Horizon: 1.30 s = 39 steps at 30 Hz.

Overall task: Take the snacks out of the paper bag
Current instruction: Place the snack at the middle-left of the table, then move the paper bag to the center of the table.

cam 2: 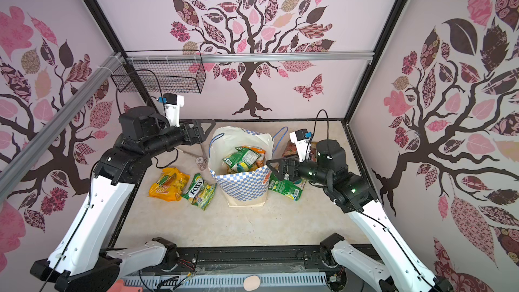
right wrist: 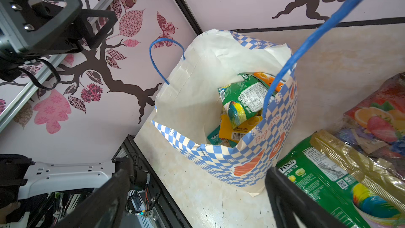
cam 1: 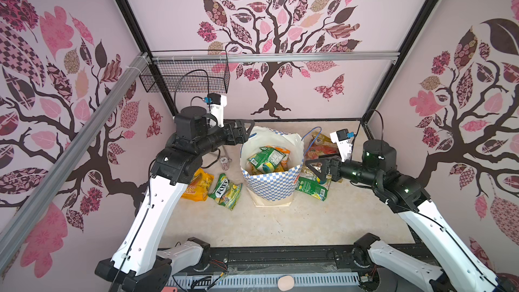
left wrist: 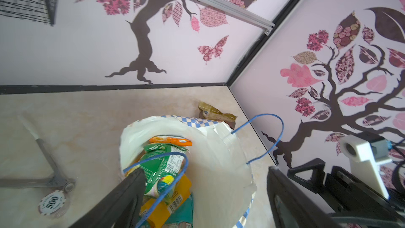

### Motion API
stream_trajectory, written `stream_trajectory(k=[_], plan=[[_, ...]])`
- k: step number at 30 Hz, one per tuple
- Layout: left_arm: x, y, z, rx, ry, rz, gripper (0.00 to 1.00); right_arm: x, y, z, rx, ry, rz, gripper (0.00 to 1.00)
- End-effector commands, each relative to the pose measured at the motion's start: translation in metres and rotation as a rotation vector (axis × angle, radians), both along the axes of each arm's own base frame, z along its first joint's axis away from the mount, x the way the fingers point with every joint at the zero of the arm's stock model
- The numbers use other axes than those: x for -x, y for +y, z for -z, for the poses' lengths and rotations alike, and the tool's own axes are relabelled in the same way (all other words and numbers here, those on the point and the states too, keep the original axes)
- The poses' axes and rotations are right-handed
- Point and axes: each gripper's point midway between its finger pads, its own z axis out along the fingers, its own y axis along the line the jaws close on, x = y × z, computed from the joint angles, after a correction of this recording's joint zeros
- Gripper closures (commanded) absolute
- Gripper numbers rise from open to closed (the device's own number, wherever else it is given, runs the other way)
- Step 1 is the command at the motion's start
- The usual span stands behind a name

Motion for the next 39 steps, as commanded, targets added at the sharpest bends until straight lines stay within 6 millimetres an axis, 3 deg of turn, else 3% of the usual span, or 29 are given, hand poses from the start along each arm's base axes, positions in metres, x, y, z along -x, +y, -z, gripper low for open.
stream_trajectory(k=[1, 9, 12, 24, 30, 39], plan=[[0.005, -0.019, 0.002, -0.117, -0.04, 0.035, 0.11, 0.003, 0.002, -0.001, -0.005, -0.005, -0.016, 0.0], [0.02, -0.088, 0.037, -0.211, -0.01, 0.247, 0.1, 0.003, 0.001, 0.002, 0.001, 0.001, -0.015, 0.0], [0.021, -0.103, 0.054, -0.283, -0.003, 0.286, 0.1, 0.004, 0.002, 0.005, 0.005, 0.01, -0.019, 0.0], [-0.018, -0.09, 0.153, -0.657, 0.232, 0.167, 0.11, 0.005, 0.001, 0.007, 0.012, 0.01, -0.021, 0.0], [-0.024, -0.087, 0.202, -0.787, 0.362, 0.171, 0.13, 0.004, 0.001, 0.008, 0.015, 0.013, -0.02, 0.0], [-0.016, -0.089, 0.259, -0.857, 0.498, 0.251, 0.14, 0.005, 0.0, 0.009, 0.017, 0.017, -0.017, 0.0]])
